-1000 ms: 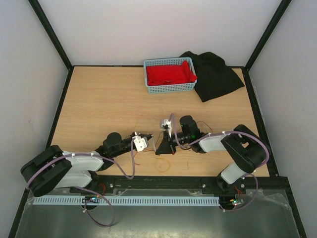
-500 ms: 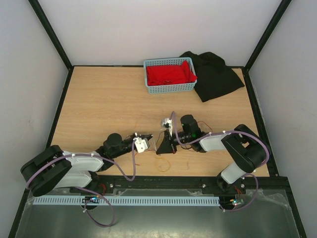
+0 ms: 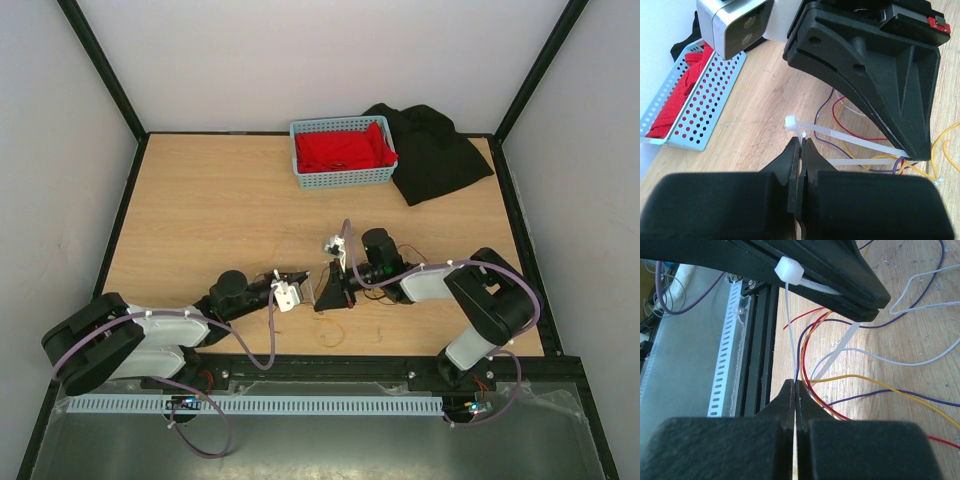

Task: Zip-tie the wires
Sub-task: Tie the cable at the center of the board.

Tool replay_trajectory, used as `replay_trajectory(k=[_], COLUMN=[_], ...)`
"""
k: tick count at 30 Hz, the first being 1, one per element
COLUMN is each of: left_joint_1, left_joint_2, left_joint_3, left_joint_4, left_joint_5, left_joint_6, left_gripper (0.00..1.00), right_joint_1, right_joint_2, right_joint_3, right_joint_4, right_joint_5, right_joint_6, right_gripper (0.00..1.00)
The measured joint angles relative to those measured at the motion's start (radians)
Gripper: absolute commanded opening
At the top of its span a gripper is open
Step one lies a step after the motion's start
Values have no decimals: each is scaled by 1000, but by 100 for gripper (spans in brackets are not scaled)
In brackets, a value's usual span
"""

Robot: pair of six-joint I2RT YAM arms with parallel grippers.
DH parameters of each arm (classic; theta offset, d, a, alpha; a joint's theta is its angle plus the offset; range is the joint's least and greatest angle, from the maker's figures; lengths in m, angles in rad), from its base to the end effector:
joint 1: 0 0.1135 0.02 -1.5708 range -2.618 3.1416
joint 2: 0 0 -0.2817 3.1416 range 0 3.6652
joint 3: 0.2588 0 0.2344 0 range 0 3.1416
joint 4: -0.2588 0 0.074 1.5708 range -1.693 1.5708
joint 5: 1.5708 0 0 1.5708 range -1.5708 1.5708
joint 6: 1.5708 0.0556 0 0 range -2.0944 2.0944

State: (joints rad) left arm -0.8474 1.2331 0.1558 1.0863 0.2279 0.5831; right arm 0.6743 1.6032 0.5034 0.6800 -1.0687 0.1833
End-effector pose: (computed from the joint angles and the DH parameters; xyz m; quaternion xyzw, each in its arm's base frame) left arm 0.1329 -0.1695 0.2093 0.5196 0.4750 -0.1723 0.6890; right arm 0.1863 0.2113 0.1793 -0.4443 0.6330 0.5833 0.2483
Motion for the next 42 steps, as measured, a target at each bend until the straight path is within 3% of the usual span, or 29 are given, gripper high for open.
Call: replay_trajectory(k=[42], left_joint_1=[-47], left_joint_2=[39], left_joint_3=[0], left_joint_4=[2], left_joint_5=[-72], left_joint_6=[82], left_gripper=[0], right_joint_1=[-40], right_joint_2=[-11], right_joint_3=[123], right_joint_4=[-277], right_joint_5=[-50], right_joint_6=[12], right_gripper=[0])
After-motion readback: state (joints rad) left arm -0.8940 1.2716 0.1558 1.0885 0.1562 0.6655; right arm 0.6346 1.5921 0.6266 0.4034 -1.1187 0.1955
